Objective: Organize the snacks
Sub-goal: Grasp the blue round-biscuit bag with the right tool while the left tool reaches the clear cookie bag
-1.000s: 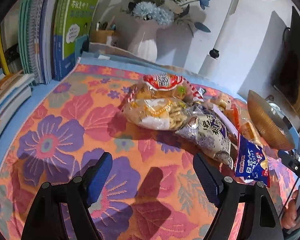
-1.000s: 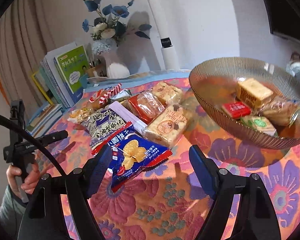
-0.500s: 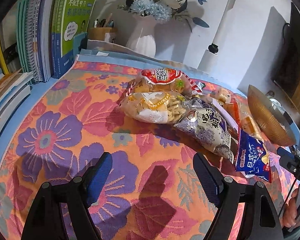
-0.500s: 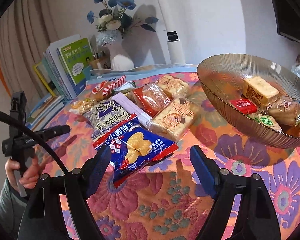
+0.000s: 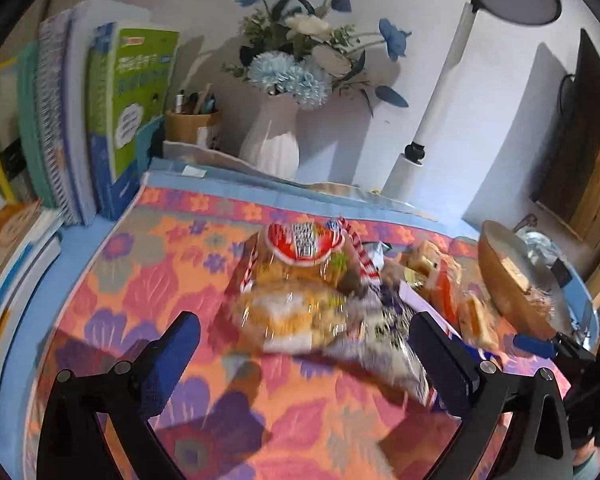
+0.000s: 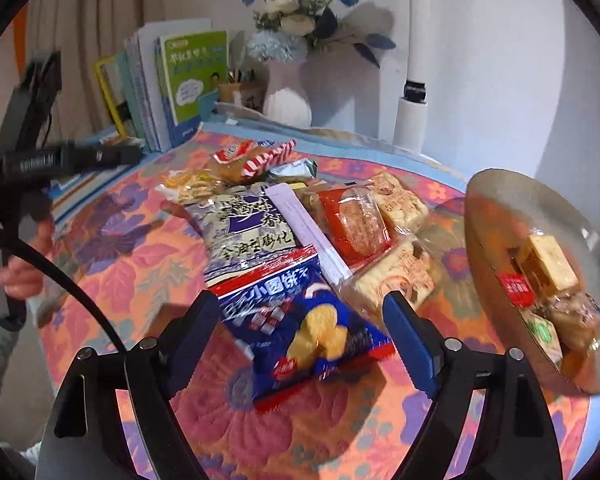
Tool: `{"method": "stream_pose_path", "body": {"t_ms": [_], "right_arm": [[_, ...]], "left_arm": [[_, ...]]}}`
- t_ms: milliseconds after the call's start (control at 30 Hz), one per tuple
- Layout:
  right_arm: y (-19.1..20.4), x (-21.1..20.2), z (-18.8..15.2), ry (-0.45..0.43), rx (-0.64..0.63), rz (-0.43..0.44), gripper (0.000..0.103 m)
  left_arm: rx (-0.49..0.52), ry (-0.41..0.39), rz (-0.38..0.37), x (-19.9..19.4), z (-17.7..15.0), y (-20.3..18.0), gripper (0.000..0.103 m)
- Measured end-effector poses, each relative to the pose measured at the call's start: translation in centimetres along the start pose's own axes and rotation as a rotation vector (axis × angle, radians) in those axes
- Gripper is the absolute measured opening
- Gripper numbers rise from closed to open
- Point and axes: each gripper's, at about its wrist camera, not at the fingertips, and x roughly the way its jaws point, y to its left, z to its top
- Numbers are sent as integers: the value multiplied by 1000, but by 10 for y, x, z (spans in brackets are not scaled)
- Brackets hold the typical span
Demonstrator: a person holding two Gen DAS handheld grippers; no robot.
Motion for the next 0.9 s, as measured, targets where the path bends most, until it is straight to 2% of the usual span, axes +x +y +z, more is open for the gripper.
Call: {"method": "stream_pose_path", "body": {"t_ms": [67, 233, 300, 367, 433, 467, 567, 667, 800, 867, 900], "right_arm": [[-5, 12, 1, 20, 21, 13, 84], [-8, 26, -5, 77, 47, 72, 84], [-2, 26, -9, 104, 41, 90, 85], [5, 22, -14, 131, 40, 139, 86], [13, 15, -20, 143, 40, 213, 85], [16, 11, -21, 137, 37, 218, 85], [19, 14, -18, 152, 79, 178, 85], [16, 28, -12, 181, 184, 193, 85], [19, 45, -14, 218, 222, 136, 85], [25, 44, -18, 206, 209, 91, 82], [27, 43, -18, 204, 197, 71, 75]], "left_arm": [[4, 33, 44, 20, 8, -4, 103], [-28, 106, 64, 64, 14, -3, 102], [-28, 153, 85, 76, 10, 1, 94], [-37, 170, 54, 78, 4, 8, 89], [-52, 179, 22, 72, 0, 16, 88], [-64, 187, 5, 69, -2, 20, 88], [-113, 209, -54, 65, -4, 28, 88], [-152, 206, -81, 66, 0, 27, 92], [-94, 238, -39, 80, -1, 13, 93], [-61, 236, -15, 83, -6, 8, 93], [-40, 227, 0, 84, -9, 5, 91]]}}
